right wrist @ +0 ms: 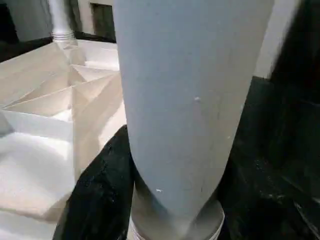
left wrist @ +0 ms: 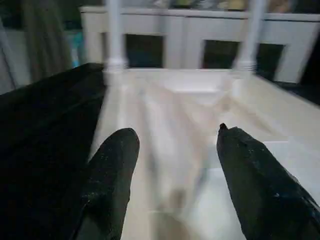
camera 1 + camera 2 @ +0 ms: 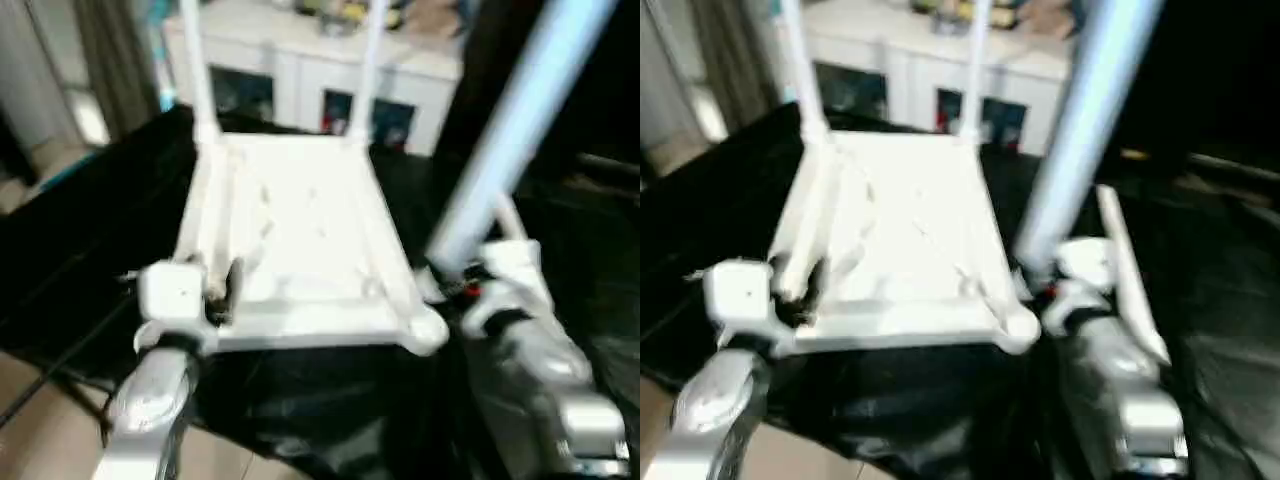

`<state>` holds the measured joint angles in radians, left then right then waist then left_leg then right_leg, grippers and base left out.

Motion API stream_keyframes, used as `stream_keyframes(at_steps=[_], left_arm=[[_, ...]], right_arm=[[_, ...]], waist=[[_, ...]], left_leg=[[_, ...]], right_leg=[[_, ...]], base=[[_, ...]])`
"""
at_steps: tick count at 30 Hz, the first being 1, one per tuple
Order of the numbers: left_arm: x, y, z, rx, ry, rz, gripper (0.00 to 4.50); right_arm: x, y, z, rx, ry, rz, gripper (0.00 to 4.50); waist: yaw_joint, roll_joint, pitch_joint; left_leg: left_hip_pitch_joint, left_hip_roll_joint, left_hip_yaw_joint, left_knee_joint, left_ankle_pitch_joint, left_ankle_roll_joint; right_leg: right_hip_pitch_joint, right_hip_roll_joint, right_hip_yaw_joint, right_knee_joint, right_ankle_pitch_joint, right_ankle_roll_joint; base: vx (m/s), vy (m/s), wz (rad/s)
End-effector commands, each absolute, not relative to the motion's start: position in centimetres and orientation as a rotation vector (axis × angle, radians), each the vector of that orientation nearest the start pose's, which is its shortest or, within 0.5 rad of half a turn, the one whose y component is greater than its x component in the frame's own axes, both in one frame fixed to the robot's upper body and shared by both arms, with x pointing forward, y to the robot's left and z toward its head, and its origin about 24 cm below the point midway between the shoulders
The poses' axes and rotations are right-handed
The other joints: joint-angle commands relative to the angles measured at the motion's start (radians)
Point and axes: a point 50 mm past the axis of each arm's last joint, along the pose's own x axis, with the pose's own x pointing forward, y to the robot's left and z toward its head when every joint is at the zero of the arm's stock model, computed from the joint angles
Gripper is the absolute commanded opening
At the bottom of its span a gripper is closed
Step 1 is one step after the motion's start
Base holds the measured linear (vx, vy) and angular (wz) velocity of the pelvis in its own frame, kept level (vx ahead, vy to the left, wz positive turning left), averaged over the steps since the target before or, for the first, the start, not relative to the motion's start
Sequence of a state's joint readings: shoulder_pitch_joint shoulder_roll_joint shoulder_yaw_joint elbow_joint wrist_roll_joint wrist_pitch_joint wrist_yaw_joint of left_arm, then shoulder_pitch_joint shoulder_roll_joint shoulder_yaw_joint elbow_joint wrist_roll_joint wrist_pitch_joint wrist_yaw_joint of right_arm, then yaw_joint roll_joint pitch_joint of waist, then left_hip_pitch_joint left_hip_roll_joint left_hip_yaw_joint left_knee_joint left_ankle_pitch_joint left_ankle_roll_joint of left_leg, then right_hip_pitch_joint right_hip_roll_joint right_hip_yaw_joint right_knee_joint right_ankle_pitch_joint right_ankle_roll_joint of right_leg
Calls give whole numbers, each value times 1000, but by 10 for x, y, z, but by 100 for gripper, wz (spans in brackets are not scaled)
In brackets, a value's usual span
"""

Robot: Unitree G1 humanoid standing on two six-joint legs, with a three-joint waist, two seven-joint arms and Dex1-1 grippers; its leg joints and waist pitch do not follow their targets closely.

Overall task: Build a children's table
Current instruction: Pick table leg

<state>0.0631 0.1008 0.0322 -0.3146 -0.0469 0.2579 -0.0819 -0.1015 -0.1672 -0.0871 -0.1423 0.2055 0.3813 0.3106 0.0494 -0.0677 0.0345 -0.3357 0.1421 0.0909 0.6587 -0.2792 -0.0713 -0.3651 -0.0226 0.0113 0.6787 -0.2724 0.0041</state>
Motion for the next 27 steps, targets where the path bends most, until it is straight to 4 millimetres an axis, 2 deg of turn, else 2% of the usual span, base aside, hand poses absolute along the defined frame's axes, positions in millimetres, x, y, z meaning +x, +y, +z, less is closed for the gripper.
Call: stream_keyframes(at_steps=[1, 2, 3, 4, 5, 6, 7, 8, 9, 10, 11, 13, 14, 15, 16, 17, 18, 19, 20, 21, 22, 23, 24, 25, 26, 27], left_arm=[[244, 172, 73, 48, 23, -45, 291], [248, 171, 73, 49, 24, -46, 291], [249, 170, 73, 49, 24, -46, 291], [253, 167, 73, 50, 23, -54, 291], [253, 167, 73, 50, 23, -54, 291], [258, 160, 75, 40, 15, -84, 291], [258, 160, 75, 40, 15, -84, 291], [261, 157, 77, 23, 11, -99, 291], [264, 149, 79, 35, 4, -158, 291], [267, 144, 82, 48, -2, -214, 291], [268, 142, 83, 53, -5, -238, 291], [272, 136, 82, 48, 25, -383, 291], [273, 130, 82, 19, 55, -516, 291], [275, 123, 83, -7, 89, -686, 325], [275, 123, 83, -7, 89, -686, 325], [277, 119, 84, 5, 98, -750, 325], [279, 112, 85, 31, 100, -865, 325], [282, 108, 86, 51, 103, -940, 332], [288, 100, 85, 150, 145, -1082, 348], [288, 99, 84, 162, 150, -1095, 370], [290, 98, 84, 198, 168, -1134, 369], [291, 96, 83, 230, 203, -1205, 369], [292, 95, 81, 250, 237, -1252, 369], [292, 95, 81, 250, 237, -1252, 369], [297, 91, 78, 280, 292, -1311, 350], [299, 91, 77, 287, 300, -1317, 343]], right_arm=[[271, -174, 79, 65, 102, 288, 193], [271, -173, 79, 49, 104, 293, 193], [271, -173, 79, 49, 104, 293, 193], [272, -174, 79, 44, 102, 292, 193], [272, -174, 79, 44, 102, 292, 193], [272, -175, 79, 45, 103, 277, 193], [272, -175, 79, 45, 103, 277, 193], [272, -175, 79, 49, 102, 263, 193], [272, -175, 80, 49, 99, 248, 193], [273, -174, 81, 48, 94, 238, 193], [274, -173, 81, 49, 90, 235, 193], [279, -172, 82, 59, 77, 229, 193], [282, -172, 83, 47, 71, 238, 193], [286, -173, 85, 27, 68, 253, 193], [286, -173, 85, 27, 68, 253, 193], [288, -174, 86, 23, 65, 263, 193], [291, -179, 88, 14, 65, 277, 193], [294, -182, 89, 7, 66, 286, 193], [299, -191, 92, -21, 69, 285, 193], [299, -192, 92, -24, 70, 285, 193], [301, -195, 94, -31, 70, 285, 193], [301, -198, 97, -32, 69, 296, 193], [301, -201, 99, -30, 71, 311, 193], [301, -201, 99, -30, 71, 311, 193], [298, -207, 102, -34, 77, 336, 193], [298, -209, 103, -37, 79, 342, 193]], waist=[[-8, 24, -54], [-8, 21, -49], [-6, 17, -42], [-4, 17, -38], [-5, 17, -35], [-5, 26, -31], [-8, 20, -28], [-7, 31, -29], [-7, 51, -28], [-12, 54, -27], [-14, 44, -27], [-15, 59, -31], [-17, 51, -28], [-20, 42, -25], [-17, 50, -28], [-19, 48, -27], [-19, 32, -27], [-14, 42, -29], [-12, 39, -33], [-11, 47, -39], [-13, 47, -44], [-12, 51, -45], [-12, 53, -48], [-13, 51, -49], [-13, 56, -49], [-13, 57, -49]], left_leg=[[-1, 53, 2, -64, 416, 50], [12, 60, 3, -74, 331, 35], [11, 61, 11, -86, 209, 29], [12, 63, 16, -91, 145, 24], [7, 68, 21, -100, 56, 9], [3, 73, 23, -107, -7, -8], [4, 74, 26, -110, -39, -14], [6, 74, 26, -112, -75, -25], [5, 72, 25, -114, -100, -34], [4, 70, 27, -114, -120, -40], [0, 69, 27, -116, -123, -39], [-4, 65, 28, -112, -99, -40], [-7, 57, 33, -112, -94, -36], [-10, 54, 36, -114, -97, -33], [-8, 53, 37, -112, -93, -34], [-9, 57, 41, -111, -88, -31], [-12, 57, 44, -114, -74, -18], [-10, 56, 44, -113, -64, -16], [-5, 58, 49, -112, -41, -3], [-1, 57, 52, -110, -6, 0], [-9, 58, 53, -108, 31, 3], [-16, 57, 52, -107, 54, 8], [-15, 59, 54, -103, 78, 20], [-20, 58, 55, -102, 89, 23], [-22, 58, 55, -102, 88, 29], [-18, 59, 56, -102, 68, 30]], right_leg=[[55, -55, 21, -37, 657, -221], [48, -67, 23, -56, 502, -221], [50, -76, 28, -74, 364, -219], [48, -79, 30, -81, 302, -218], [51, -83, 32, -88, 210, -214], [49, -88, 33, -92, 137, -205], [46, -88, 32, -99, 91, -198], [43, -90, 32, -99, 38, -189], [39, -91, 33, -103, 7, -180], [35, -88, 33, -110, -14, -171], [39, -89, 33, -113, -26, -167], [39, -90, 36, -110, -17, -170], [35, -86, 38, -115, -52, -166], [34, -84, 37, -120, -114, -159], [33, -85, 38, -119, -139, -156], [31, -86, 39, -123, -144, -155], [33, -84, 40, -127, -145, -148], [31, -85, 41, -123, -143, -146], [27, -84, 41, -123, -118, -147], [27, -82, 39, -116, -58, -156], [34, -80, 37, -105, 52, -175], [38, -79, 37, -101, 102, -179], [37, -78, 34, -98, 171, -193], [41, -77, 35, -94, 200, -200], [43, -80, 34, -93, 222, -217], [43, -79, 34, -96, 203, -224]], base=[[0, 0, 0], [0, 0, 0], [0, 0, 0], [0, 0, 0], [0, 0, 0], [-59, 4, 2], [-64, 6, -1], [-64, 6, -1], [-62, 2, 0], [-62, 1, 0], [-62, 1, 0], [-30, 2, -1], [0, 0, 0], [-53, -10, -4], [0, 0, 0], [0, 0, 0], [0, 0, 0], [0, 0, 0], [0, 0, 0], [0, 0, 0], [0, 0, 0], [0, 0, 0], [0, 0, 0], [0, 0, 0], [0, 0, 0], [0, 0, 0]])
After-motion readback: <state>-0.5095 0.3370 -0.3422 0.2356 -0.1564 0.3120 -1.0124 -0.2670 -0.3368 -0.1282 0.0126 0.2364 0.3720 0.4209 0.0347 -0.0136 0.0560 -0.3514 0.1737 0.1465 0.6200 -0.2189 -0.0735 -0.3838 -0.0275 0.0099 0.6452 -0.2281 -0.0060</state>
